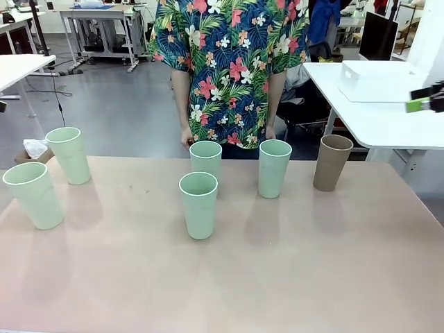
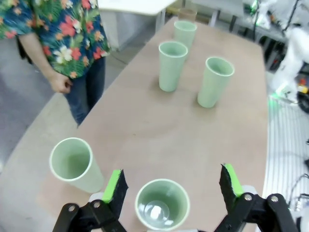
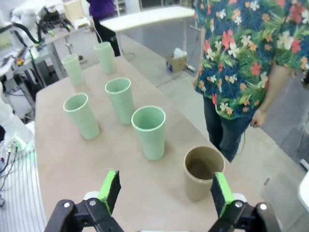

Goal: Stack the cups and store them in the basket.
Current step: Pick up two Reusable plastic cups , one in each hand.

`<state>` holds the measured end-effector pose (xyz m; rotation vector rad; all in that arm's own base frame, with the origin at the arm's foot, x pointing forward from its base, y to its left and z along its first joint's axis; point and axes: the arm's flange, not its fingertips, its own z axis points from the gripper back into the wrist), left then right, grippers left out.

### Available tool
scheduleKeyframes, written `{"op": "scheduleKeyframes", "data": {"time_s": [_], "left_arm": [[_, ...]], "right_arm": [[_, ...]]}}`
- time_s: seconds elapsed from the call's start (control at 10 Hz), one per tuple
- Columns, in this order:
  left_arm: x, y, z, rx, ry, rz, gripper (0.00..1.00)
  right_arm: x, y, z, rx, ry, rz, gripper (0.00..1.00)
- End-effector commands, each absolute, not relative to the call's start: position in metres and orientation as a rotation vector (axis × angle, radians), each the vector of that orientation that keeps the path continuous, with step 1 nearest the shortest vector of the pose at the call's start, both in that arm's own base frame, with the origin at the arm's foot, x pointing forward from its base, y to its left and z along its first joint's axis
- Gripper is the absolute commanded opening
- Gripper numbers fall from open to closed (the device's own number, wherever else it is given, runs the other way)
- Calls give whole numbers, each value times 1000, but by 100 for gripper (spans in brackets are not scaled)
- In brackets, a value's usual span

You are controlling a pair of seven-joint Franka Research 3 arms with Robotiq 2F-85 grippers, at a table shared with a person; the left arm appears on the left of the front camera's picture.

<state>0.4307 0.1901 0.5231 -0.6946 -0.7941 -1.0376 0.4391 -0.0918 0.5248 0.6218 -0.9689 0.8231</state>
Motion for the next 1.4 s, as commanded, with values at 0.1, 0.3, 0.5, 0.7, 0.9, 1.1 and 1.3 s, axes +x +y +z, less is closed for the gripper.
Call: {"op": "scheduleKeyframes", "data": {"time_s": [0.1,0.3,0.5,0.7,0.9,1.1,1.3], "left_arm": [[448,253,495,-774,-935,-1049,100],[445,307,457,-817,-1065,-1094,100],[440,339,426,-933,-1095,-1105,100],[441,348,400,-1019,-1100,-1143,100],[429,343,396,-971,-1105,-1098,100],[429,343,396,-971,-1105,-1098,100],[435,346,391,-993,-1102,-1107,100]], "right_arm": [[501,-111,481,760,-1041,865,100],[518,-119,448,824,-1102,893,100],[523,-126,425,863,-1133,902,100],[525,-131,393,838,-1141,939,100],[520,-130,400,852,-1097,901,100],[520,-130,400,852,-1097,901,100],[520,-132,391,853,-1101,914,100]]}}
